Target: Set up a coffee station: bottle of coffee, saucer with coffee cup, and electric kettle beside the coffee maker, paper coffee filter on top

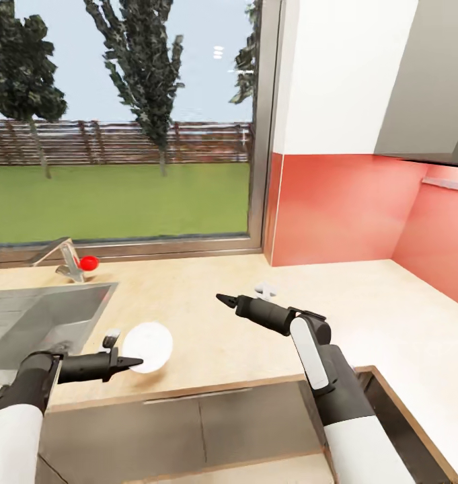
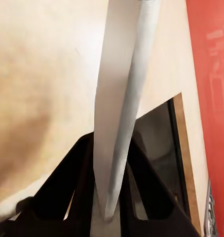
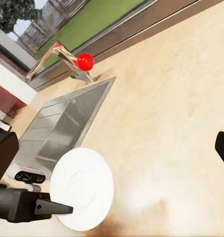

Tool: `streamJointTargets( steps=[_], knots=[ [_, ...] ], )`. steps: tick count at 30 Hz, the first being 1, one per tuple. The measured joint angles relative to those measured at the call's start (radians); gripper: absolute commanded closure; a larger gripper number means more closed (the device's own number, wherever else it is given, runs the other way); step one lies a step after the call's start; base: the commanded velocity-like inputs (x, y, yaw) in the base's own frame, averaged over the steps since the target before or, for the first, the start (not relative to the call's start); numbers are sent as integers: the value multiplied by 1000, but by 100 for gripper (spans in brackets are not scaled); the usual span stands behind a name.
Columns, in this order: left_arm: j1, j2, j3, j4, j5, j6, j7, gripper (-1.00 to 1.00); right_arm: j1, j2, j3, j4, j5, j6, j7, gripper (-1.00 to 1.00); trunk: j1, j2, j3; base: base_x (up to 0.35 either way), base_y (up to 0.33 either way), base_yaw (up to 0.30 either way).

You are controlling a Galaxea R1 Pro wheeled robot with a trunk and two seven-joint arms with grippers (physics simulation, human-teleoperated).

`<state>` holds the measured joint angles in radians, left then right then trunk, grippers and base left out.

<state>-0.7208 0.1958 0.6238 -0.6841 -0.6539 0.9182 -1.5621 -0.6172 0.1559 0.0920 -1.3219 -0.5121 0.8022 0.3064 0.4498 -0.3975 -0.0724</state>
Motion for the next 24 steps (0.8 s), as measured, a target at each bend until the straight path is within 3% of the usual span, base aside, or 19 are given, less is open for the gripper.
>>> streamJointTargets(
  steps=[18,24],
  knots=[
    [1,3,0,-10,0,2,0,100,0,0,1,0,0,0,0,-100,0,0,11,-262,231,244],
    [5,2,2,-11,0,1,0,100,0,0,2,0,0,0,0,-100,0,0,12,-60,290,260]
  ],
)
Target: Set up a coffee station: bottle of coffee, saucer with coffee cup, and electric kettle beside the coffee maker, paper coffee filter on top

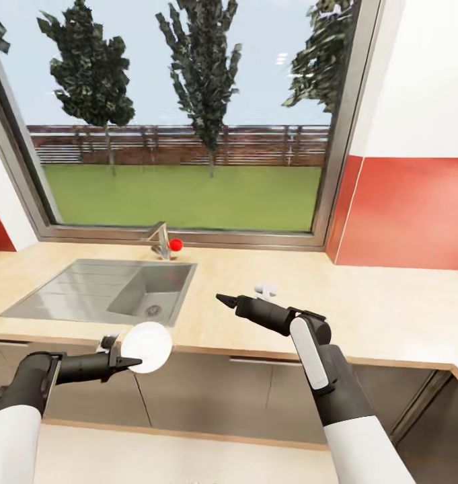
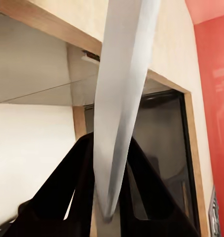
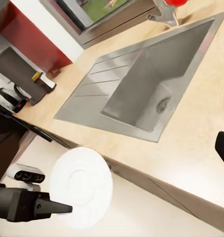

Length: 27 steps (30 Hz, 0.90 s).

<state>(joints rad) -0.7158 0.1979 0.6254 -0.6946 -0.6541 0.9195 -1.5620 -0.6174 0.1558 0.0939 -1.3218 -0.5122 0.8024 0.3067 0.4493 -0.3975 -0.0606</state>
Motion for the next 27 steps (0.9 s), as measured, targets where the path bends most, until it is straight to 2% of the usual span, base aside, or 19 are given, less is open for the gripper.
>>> streamJointTargets(
  steps=[23,27],
  knots=[
    [-2,3,1,0,0,-1,0,100,0,0,1,0,0,1,-1,-100,0,0,0,-1,306,262],
    [1,4,2,-1,34,-4,0,100,0,1,2,0,0,1,0,-100,0,0,0,0,306,264]
  ],
)
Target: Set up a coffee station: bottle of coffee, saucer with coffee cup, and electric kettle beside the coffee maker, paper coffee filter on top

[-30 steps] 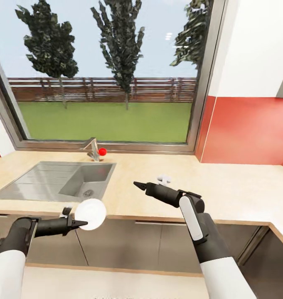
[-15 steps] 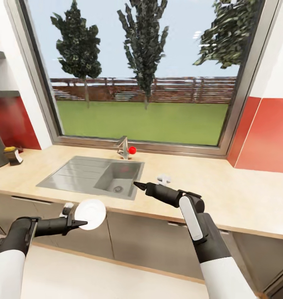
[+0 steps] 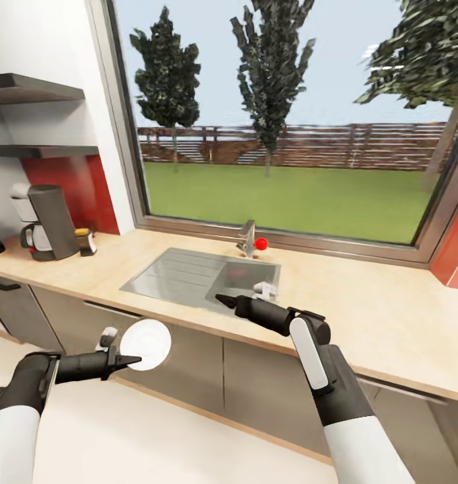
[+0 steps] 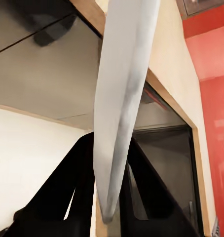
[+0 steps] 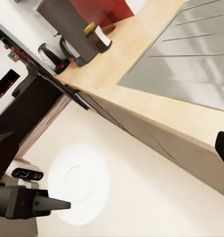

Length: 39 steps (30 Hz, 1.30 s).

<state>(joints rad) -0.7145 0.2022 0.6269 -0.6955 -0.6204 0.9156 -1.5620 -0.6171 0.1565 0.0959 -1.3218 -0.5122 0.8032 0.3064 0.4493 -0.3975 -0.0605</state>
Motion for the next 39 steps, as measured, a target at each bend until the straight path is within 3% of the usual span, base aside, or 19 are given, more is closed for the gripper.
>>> streamJointTargets(
  steps=[3,22,26,27,28,29,33,39],
  knots=[
    [4,1,-1,0,34,-4,0,100,0,1,2,0,0,0,0,-100,0,0,0,-26,306,264],
    [7,1,-1,1,37,-5,0,100,0,2,3,2,0,1,0,-100,0,0,0,-50,265,262],
    [8,26,1,1,37,-5,0,100,0,1,2,17,5,1,1,-100,0,0,0,0,21,122],
    [9,39,2,1,37,-4,0,100,0,1,2,35,8,0,2,-100,0,0,0,0,2,12],
    [10,81,28,4,45,-4,0,100,0,2,2,115,9,-1,2,-100,0,0,0,0,1,8],
    [10,91,39,5,47,-5,0,100,0,2,3,134,5,-1,2,-100,0,0,0,0,1,5],
    [10,104,68,6,50,-6,0,100,0,3,4,200,10,-1,1,-100,0,0,0,0,0,2],
    [12,107,73,14,48,-11,0,100,0,0,4,525,26,0,2,-100,0,0,0,0,0,0]
  ],
)
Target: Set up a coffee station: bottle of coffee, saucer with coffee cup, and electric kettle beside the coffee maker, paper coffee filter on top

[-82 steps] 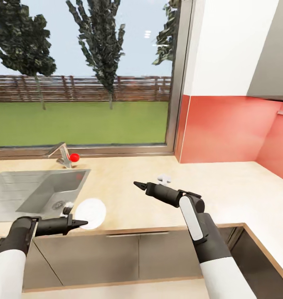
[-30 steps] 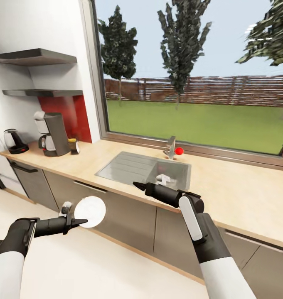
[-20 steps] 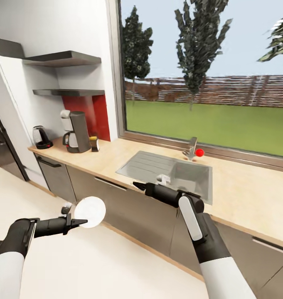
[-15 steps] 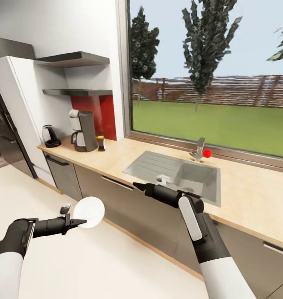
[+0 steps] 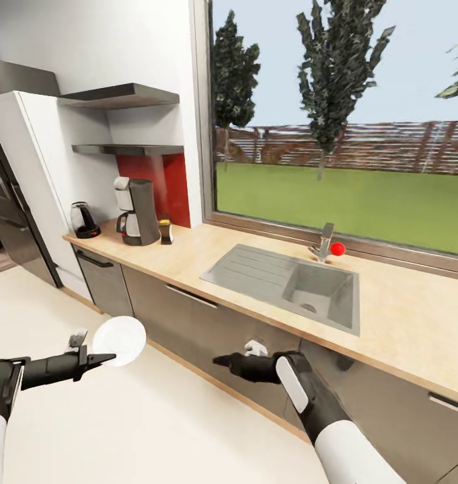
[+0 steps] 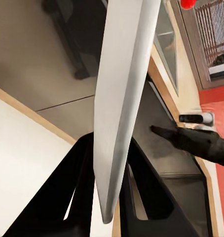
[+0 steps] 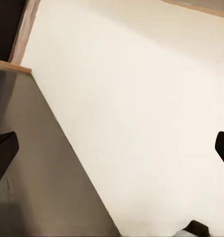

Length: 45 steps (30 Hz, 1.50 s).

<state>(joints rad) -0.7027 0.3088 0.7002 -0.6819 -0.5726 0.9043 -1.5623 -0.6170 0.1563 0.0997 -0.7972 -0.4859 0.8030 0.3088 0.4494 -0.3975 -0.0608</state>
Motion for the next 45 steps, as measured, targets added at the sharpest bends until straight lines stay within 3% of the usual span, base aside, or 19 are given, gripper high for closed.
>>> streamJointTargets(
  steps=[2,5,11,15,19,24,34,36,38,41,45],
  knots=[
    [0,0,0,1,-2,-1,0,100,0,0,0,77,15,0,-1,-100,0,0,0,0,0,0],
    [0,0,-1,3,-3,-1,0,100,0,-1,-1,206,72,-23,-2,-100,0,0,0,0,0,0],
    [0,-1,0,3,4,1,0,100,0,-4,-7,446,151,-207,-4,-100,0,0,0,0,0,0],
    [0,0,1,2,4,2,0,100,0,-28,-10,598,161,-312,-6,-100,0,0,0,0,0,0],
    [0,0,1,2,5,3,0,100,0,-62,-10,704,162,-355,-9,-100,0,0,0,0,0,0],
    [0,-1,2,2,6,3,0,100,1,-100,-10,761,163,-370,-8,-100,0,0,0,0,0,0],
    [0,-2,4,-1,6,3,0,100,14,-107,-10,772,165,-425,-11,-100,0,0,0,0,0,0],
    [0,-6,7,-7,5,4,0,100,58,-91,-7,773,166,-437,-174,-100,0,0,0,0,0,0],
    [-1,-7,8,-8,4,4,0,100,96,-80,-8,773,165,-465,-256,-100,0,0,0,0,0,0],
    [-1,-9,9,-9,3,5,0,100,182,-75,-8,773,178,-565,-306,-100,0,0,0,0,0,0],
    [-1,-11,9,-9,3,5,0,100,283,-77,-8,773,263,-689,-319,-100,0,0,0,0,0,0]
  ],
)
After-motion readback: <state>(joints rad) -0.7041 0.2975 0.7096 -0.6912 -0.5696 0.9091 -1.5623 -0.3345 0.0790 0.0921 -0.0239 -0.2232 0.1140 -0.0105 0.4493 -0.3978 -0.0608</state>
